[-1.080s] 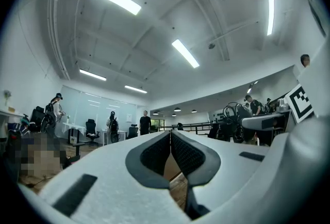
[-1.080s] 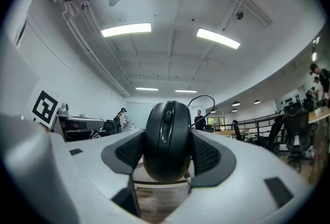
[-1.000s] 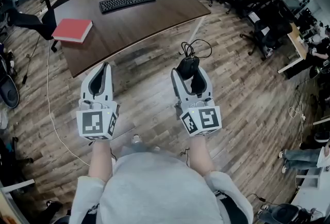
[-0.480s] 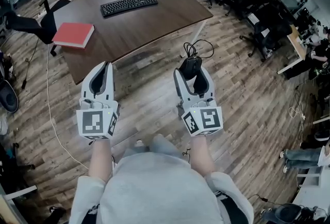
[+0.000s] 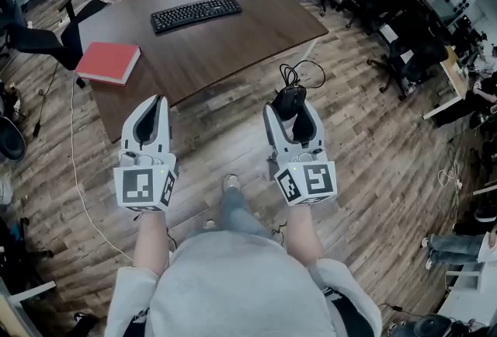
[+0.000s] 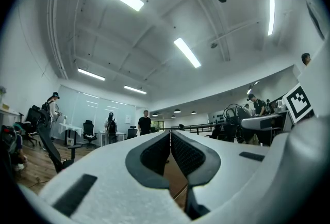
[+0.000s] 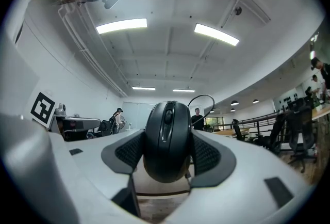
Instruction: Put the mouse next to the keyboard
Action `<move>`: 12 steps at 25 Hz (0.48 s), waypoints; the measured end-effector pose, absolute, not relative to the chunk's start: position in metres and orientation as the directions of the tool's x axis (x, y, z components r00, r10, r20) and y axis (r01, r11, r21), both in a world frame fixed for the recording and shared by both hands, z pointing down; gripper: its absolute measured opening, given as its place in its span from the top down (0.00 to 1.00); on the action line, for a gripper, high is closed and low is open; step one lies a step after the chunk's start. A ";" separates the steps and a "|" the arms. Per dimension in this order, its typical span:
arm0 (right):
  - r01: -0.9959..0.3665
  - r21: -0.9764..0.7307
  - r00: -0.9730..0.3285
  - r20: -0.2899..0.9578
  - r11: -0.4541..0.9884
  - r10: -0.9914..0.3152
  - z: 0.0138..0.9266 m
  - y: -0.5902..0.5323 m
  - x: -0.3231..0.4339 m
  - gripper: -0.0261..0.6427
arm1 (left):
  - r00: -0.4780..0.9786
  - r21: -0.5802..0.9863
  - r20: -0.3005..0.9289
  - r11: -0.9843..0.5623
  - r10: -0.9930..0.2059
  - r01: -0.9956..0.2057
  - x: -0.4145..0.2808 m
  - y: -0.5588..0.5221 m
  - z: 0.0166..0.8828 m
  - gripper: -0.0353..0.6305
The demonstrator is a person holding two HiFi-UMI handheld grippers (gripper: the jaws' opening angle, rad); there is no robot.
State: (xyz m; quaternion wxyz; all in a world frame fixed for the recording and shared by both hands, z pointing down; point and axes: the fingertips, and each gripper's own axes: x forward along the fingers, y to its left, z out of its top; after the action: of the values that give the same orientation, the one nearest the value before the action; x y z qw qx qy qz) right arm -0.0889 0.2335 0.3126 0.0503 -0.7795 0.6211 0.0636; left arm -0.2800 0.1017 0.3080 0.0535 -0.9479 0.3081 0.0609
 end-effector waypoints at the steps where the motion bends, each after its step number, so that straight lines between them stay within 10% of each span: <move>1: -0.976 -0.001 0.217 -0.163 -0.219 -0.962 0.312 0.226 -0.082 0.58 | 0.800 -0.065 -0.148 -0.802 -0.581 -0.594 -0.274 0.094 0.308 0.93; 12: -0.984 -0.002 0.176 -0.182 -0.179 -0.967 0.303 0.145 0.010 0.58 | 0.774 -0.066 -0.167 -0.776 -0.611 -0.627 -0.185 0.022 0.298 0.93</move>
State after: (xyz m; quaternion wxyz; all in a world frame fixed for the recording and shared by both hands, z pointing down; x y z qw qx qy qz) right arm 0.0102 0.1446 0.3026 0.0594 -0.7646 0.6380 0.0694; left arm -0.1851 0.0215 0.2977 0.0590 -0.9399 0.3292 0.0683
